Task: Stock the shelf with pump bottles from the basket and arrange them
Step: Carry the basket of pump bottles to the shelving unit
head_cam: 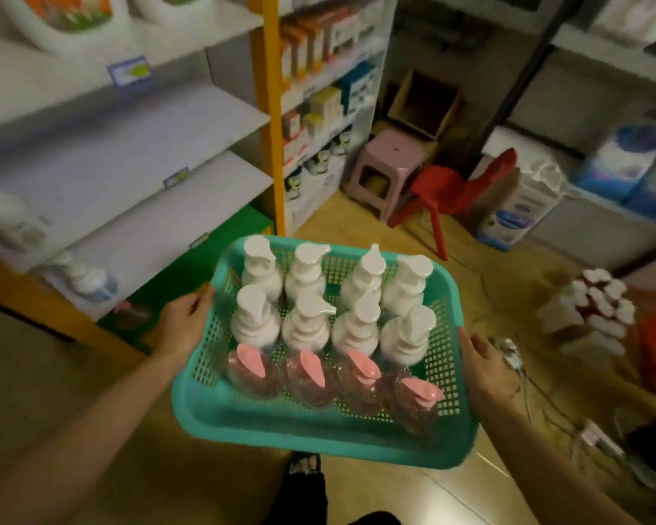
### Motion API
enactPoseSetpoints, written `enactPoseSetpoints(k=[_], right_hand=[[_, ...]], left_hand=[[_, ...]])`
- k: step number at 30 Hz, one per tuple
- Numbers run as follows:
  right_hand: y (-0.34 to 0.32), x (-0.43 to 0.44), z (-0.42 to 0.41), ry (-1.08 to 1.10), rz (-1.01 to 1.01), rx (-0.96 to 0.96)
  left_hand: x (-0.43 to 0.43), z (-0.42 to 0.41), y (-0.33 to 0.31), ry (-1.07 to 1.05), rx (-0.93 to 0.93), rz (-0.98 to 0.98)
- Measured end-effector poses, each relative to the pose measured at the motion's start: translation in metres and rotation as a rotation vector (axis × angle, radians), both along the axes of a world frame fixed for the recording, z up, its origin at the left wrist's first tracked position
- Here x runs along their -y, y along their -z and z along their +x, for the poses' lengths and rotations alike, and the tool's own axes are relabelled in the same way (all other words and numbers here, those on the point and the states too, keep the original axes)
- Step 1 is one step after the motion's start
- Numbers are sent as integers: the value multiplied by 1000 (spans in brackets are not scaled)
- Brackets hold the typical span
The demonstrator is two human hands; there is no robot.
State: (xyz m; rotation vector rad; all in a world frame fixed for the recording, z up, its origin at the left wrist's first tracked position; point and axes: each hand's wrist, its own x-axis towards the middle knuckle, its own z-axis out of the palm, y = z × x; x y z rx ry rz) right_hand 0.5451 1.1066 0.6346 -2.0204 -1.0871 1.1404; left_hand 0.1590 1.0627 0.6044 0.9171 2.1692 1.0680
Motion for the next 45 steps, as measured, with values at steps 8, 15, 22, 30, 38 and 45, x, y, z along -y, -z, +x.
enactPoseSetpoints(k=[8,15,22,30,38,45], right_hand=[[23,-133,-43,-342,3,-20],[47,-232,-105,-615,-22,8],[97,-286,-175,-811,52,60],[203,-325,-245,-902,29,46],[375,-360,-290,-948,76,-2],[522,-386,-318,-1006,152,4]], left_hand=[[-8,-13,12,-323,72,-29],[-7,1,37,-577,46,8],[-8,-10,84,-747,15,-63],[-23,-38,186,-906,32,-80],[-54,-77,346,-959,-56,-108],[-70,-85,504,-1007,-62,-110]])
